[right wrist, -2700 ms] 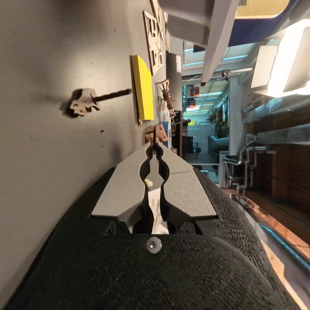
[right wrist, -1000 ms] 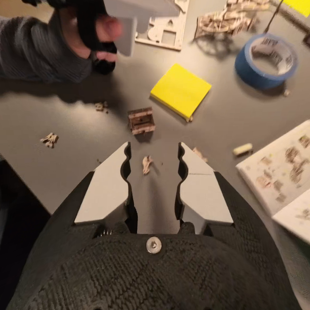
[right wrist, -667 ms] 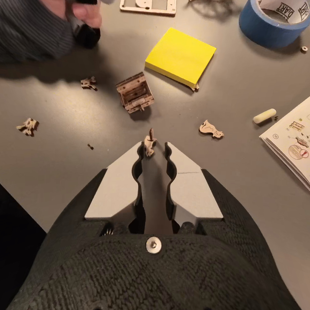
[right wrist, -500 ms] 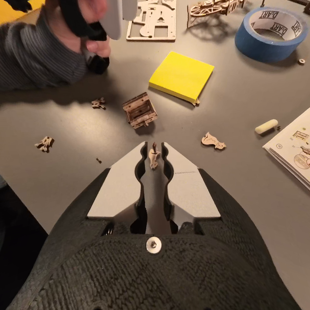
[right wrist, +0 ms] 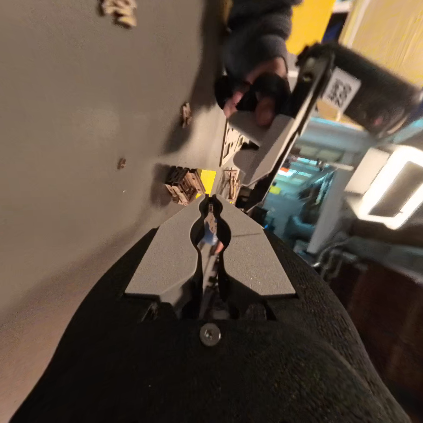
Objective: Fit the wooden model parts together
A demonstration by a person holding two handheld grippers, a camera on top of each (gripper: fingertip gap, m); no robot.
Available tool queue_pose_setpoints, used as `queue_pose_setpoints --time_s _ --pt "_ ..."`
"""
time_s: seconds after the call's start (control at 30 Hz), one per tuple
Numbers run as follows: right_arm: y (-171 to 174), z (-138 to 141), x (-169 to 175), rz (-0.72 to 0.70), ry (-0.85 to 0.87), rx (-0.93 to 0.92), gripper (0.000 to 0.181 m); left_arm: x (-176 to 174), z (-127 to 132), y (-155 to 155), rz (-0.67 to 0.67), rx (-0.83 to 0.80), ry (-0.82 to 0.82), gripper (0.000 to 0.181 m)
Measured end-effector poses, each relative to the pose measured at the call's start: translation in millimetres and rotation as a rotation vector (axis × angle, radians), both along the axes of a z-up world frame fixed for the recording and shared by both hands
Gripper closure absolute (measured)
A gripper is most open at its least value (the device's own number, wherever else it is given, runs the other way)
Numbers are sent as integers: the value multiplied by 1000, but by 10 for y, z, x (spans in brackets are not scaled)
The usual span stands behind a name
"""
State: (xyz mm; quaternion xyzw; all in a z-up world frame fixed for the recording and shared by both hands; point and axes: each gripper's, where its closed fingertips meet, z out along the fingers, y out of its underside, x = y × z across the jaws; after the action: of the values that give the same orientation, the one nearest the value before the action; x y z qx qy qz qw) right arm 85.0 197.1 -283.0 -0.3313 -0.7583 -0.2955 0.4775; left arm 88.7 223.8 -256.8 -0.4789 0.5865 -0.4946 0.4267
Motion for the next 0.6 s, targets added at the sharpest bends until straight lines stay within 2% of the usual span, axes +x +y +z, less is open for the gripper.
queue_pose_setpoints --time_s 0.07,0.2,0.3,0.47,0.53,0.6 --pt "-39 -27 -33 73 -77 72 181 -4 41 -90 -54 18 -12 106" --pt "-56 5 -88 177 -207 223 181 -19 56 -184 -120 -26 -8 119" --pt "-26 -41 -80 203 -279 218 181 -51 52 -186 -155 -96 -1 136" --pt "14 -25 -91 240 -354 223 181 -134 205 -107 -189 -264 -77 136" --pt "47 -61 -60 228 -391 179 181 -157 130 -79 -177 -229 -27 132" --pt "80 -117 -18 193 -398 87 181 -149 -80 -53 -135 -112 108 124"
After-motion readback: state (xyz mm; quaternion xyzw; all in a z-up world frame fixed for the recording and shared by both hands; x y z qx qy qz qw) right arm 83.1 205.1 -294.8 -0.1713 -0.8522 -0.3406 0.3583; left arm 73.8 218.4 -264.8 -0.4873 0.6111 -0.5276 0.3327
